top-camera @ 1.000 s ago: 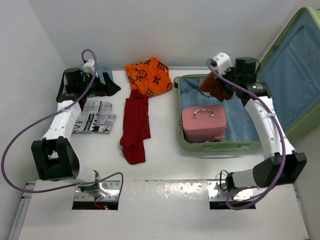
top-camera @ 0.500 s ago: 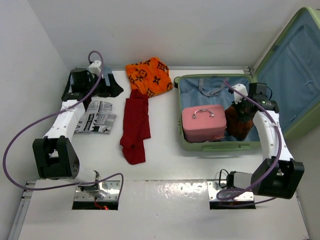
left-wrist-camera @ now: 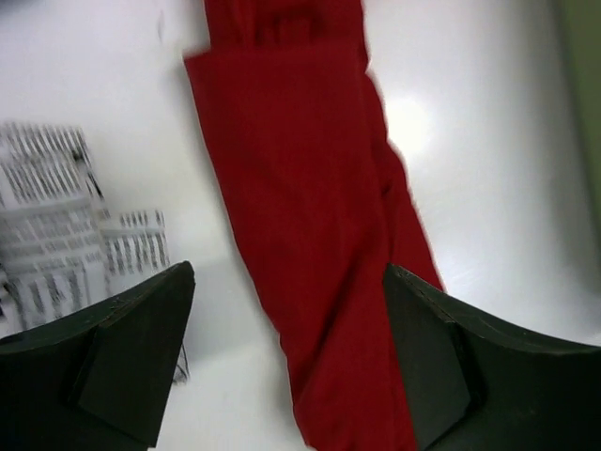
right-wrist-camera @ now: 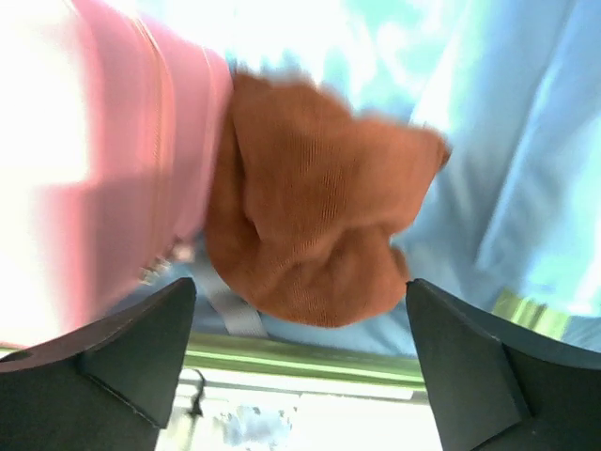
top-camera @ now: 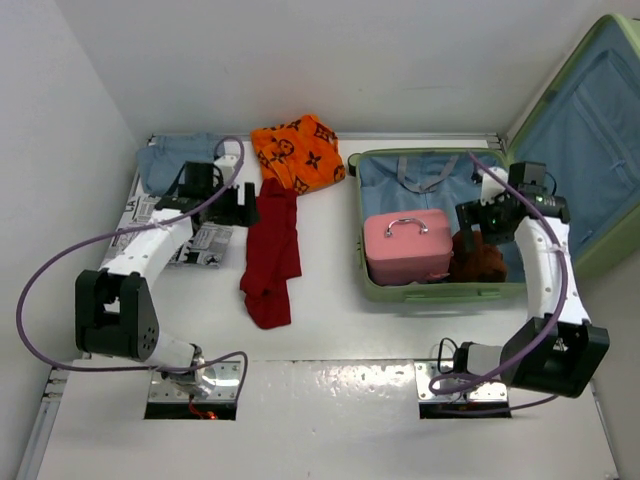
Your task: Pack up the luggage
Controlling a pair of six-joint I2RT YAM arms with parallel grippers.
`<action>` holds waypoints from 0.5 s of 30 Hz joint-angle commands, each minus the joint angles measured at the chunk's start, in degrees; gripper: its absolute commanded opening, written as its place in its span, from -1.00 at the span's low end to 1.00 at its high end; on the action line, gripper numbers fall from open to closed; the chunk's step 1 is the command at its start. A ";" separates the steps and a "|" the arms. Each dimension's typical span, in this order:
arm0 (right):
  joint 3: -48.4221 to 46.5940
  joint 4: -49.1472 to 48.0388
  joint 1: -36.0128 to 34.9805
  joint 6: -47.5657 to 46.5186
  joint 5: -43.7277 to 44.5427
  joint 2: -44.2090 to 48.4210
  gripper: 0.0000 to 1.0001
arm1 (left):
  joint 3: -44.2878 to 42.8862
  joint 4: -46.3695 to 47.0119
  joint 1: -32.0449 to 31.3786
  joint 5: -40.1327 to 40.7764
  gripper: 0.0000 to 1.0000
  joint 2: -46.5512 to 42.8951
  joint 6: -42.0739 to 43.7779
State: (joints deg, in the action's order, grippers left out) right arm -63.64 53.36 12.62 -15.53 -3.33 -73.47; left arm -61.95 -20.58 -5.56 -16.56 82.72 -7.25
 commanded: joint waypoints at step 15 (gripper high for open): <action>-13.80 -6.61 -8.75 10.08 -27.52 3.51 0.95 | -0.18 -1.39 -12.10 24.45 0.98 12.28 -12.09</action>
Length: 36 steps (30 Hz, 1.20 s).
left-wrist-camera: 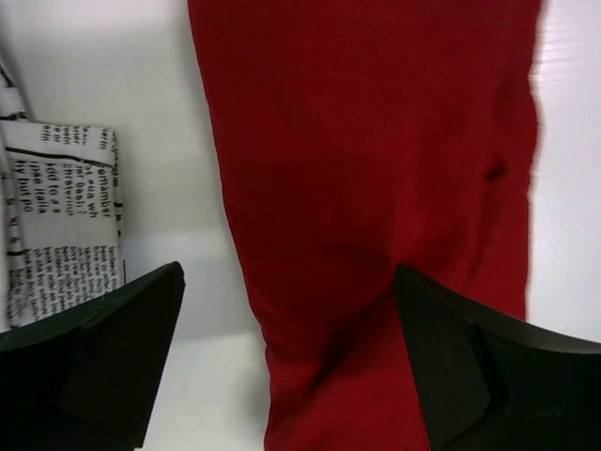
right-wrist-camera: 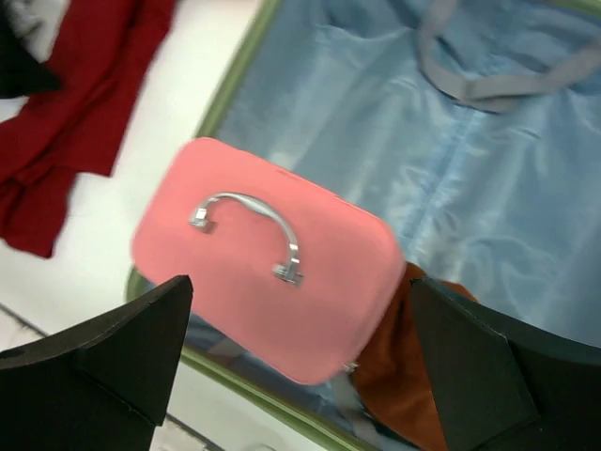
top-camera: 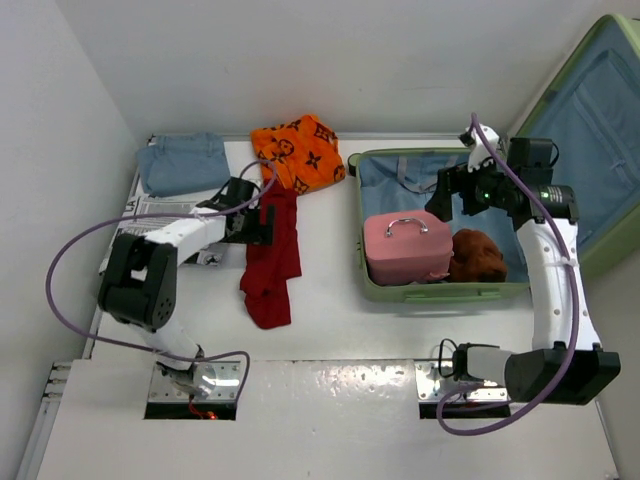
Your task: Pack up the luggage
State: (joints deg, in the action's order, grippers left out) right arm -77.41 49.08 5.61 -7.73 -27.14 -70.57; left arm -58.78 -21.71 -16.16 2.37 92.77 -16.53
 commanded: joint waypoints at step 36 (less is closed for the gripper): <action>9.82 -28.07 -18.61 20.81 -16.27 -7.01 0.98 | 2.79 22.93 -0.54 -44.11 -1.00 -14.44 -4.46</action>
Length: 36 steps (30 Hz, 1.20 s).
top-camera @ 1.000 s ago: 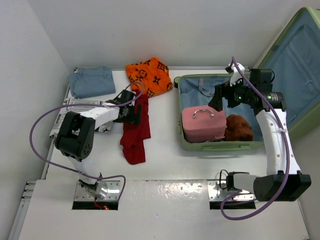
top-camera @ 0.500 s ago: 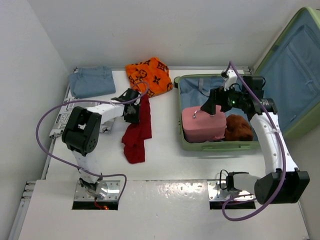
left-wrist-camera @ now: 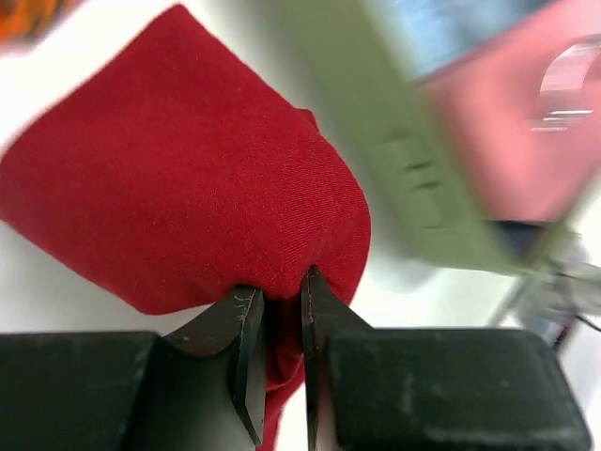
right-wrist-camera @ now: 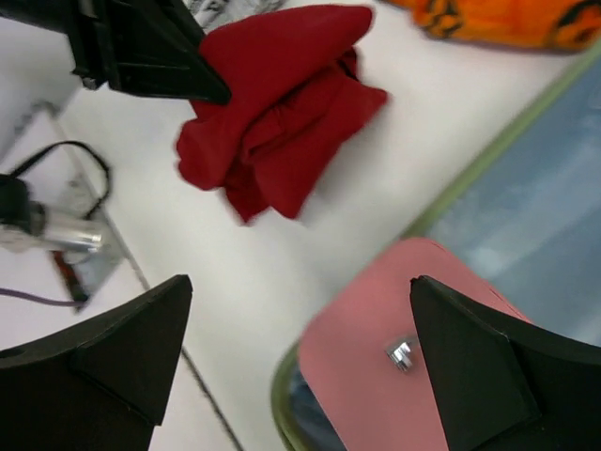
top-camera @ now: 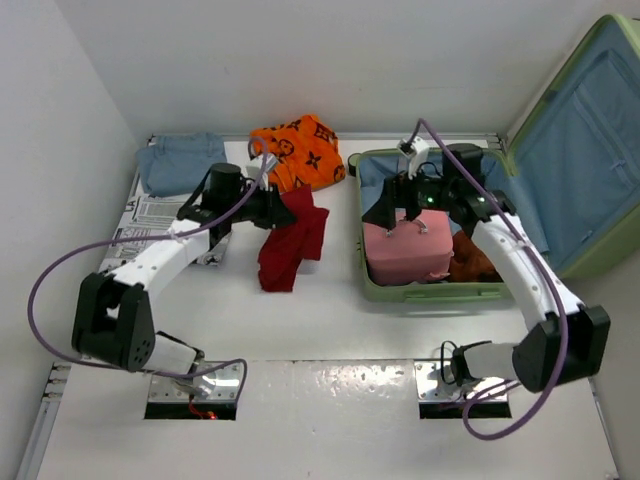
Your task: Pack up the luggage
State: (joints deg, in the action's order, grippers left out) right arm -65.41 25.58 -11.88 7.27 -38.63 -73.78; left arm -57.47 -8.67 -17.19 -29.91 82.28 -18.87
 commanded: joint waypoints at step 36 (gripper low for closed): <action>-7.37 -7.57 -20.72 -17.02 -1.80 -12.62 0.98 | -6.51 15.70 -5.05 -29.68 -1.00 -0.54 -10.57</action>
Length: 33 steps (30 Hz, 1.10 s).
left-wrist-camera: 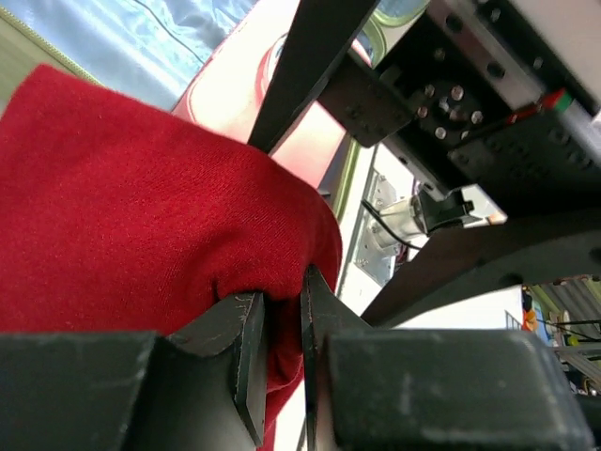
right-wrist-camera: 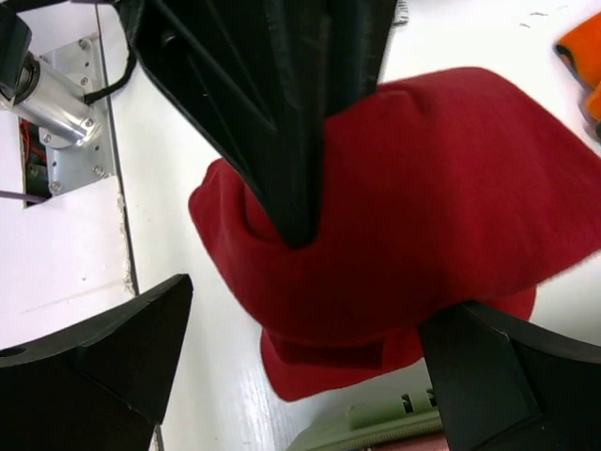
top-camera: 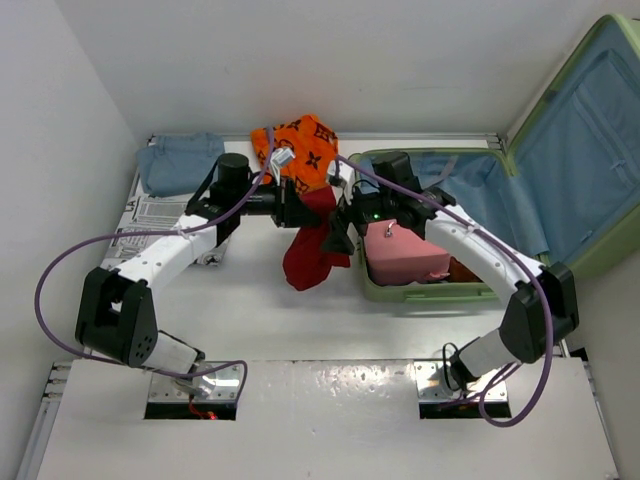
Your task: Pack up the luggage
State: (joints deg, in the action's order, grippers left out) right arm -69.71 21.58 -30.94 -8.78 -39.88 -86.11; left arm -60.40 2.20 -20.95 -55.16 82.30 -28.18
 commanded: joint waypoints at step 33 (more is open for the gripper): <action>0.27 14.35 37.52 -12.22 19.72 25.44 -1.00 | -16.25 -8.88 11.71 25.19 0.99 -5.31 10.07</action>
State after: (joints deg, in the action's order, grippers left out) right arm -69.71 33.15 2.83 -16.12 -26.41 -64.18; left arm -76.14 -4.62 -10.57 -34.41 77.80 -20.73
